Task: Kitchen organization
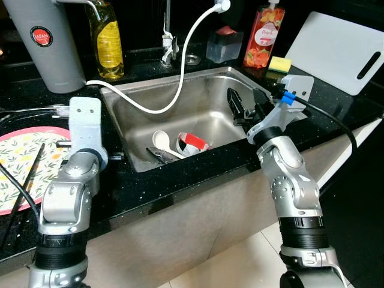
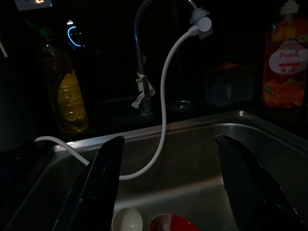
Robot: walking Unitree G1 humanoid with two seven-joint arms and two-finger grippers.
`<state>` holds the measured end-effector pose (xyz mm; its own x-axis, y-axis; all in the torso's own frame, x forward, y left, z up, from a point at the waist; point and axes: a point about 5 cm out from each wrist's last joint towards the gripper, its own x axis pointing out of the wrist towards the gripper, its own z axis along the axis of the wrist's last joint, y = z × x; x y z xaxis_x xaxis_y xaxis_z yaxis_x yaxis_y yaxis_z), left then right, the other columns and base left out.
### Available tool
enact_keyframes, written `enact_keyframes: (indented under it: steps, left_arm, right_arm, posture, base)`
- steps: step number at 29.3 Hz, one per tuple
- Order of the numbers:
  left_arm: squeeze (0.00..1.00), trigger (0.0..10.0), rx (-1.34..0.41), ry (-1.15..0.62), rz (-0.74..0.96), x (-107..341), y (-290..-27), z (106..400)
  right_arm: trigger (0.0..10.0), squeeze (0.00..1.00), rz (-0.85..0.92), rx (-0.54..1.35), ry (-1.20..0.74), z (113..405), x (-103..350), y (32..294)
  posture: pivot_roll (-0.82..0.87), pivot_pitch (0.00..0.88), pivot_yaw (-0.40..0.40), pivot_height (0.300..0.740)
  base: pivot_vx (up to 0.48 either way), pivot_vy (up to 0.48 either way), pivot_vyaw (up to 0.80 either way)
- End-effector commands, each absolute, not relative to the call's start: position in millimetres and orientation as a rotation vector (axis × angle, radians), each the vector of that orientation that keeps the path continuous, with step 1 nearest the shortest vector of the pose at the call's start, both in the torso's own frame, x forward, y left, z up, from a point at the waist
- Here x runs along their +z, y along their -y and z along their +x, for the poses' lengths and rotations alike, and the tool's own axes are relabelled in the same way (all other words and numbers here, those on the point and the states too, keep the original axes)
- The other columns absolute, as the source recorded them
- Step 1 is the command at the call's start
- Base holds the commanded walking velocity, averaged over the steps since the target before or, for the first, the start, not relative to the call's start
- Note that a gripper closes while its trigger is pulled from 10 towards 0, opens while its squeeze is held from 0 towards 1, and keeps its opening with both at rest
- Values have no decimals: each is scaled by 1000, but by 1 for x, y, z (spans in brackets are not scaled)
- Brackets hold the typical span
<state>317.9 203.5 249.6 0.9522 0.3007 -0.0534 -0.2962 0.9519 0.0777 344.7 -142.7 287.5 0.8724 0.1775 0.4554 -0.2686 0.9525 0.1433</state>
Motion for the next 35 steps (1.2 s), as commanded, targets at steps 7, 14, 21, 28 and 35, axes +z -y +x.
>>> enact_keyframes:
  steps: [7,14,21,28,35]
  left_arm:
    - [0,10000,312,-34,45,252,-202,321]
    - [0,10000,383,91,31,268,-204,318]
    - [0,10000,562,49,-5,262,-225,314]
    - [0,10000,627,-32,-131,248,-237,315]
    - [0,10000,556,-166,-308,230,-233,322]
  right_arm:
    - [10000,0,203,229,454,344,287,144]
    - [10000,0,203,226,455,344,287,145]
    - [10000,0,203,222,454,343,287,145]
    - [10000,0,203,221,454,344,287,146]
    - [10000,0,204,222,456,344,287,145]
  posture:
    - [-84,130,-21,740]
    - [-88,135,-18,740]
    - [-89,134,-18,740]
    - [-88,136,-22,740]
    - [-88,136,-22,740]
  base:
    - [0,0,0]
    - [0,0,0]
    - [0,0,0]
    - [0,0,0]
    - [0,0,0]
